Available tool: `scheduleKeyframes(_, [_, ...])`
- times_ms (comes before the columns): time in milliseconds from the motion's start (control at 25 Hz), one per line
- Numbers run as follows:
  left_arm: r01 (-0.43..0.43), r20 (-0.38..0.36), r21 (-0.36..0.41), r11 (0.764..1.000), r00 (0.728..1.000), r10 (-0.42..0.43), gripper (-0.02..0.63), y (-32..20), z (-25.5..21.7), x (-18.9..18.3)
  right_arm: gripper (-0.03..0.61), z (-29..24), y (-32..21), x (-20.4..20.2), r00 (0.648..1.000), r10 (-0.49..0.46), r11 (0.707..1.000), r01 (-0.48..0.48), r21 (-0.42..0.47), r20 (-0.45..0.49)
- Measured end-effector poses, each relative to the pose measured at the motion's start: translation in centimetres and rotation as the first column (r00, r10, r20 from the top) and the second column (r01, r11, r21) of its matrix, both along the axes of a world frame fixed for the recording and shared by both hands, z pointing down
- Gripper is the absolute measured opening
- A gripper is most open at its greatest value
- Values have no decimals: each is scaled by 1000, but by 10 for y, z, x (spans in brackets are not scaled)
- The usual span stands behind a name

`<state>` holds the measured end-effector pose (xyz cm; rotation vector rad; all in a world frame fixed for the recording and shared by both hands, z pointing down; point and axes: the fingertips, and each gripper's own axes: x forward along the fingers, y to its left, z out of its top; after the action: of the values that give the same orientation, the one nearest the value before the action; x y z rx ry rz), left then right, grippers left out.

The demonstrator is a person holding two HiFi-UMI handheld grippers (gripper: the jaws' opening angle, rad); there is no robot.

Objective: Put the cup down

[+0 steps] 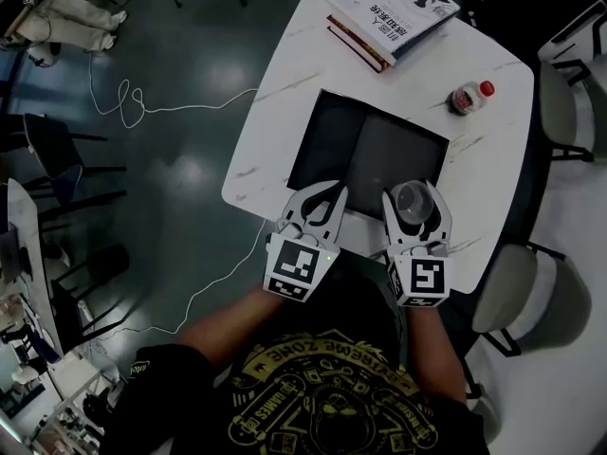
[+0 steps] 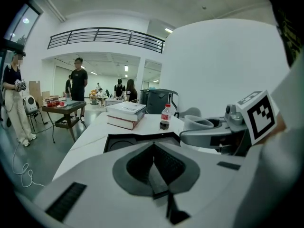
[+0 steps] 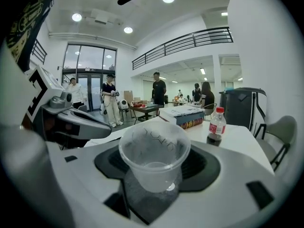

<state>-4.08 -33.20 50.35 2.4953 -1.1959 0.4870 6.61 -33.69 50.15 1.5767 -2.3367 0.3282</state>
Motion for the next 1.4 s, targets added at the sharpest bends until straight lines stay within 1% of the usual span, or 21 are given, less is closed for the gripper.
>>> scheduleKeyframes(280, [-2,17,-29,1000,1000,3,11,-15,16,3,262,39,-17,-4,1000,-7,997,5,-72,-18])
scheduleKeyframes(600, [-22,42,-42,999,999,24,11,-29,27,12,267,66,-22,-5,999,-17,987,12,-158,-28])
scheduleKeyframes(1080, [-40,82,-81,996,995,47,11,-41,47,17,270,86,-21,-7,998,-36,975,23,-223,-52])
scheduleKeyframes(1200, [-40,86,-87,995,995,47,11,-42,50,17,272,86,-21,-9,996,-45,972,28,-235,-70])
scheduleKeyframes(1400, [-39,88,-94,995,995,47,11,-41,54,19,276,94,-16,-11,996,-54,964,33,-263,-73])
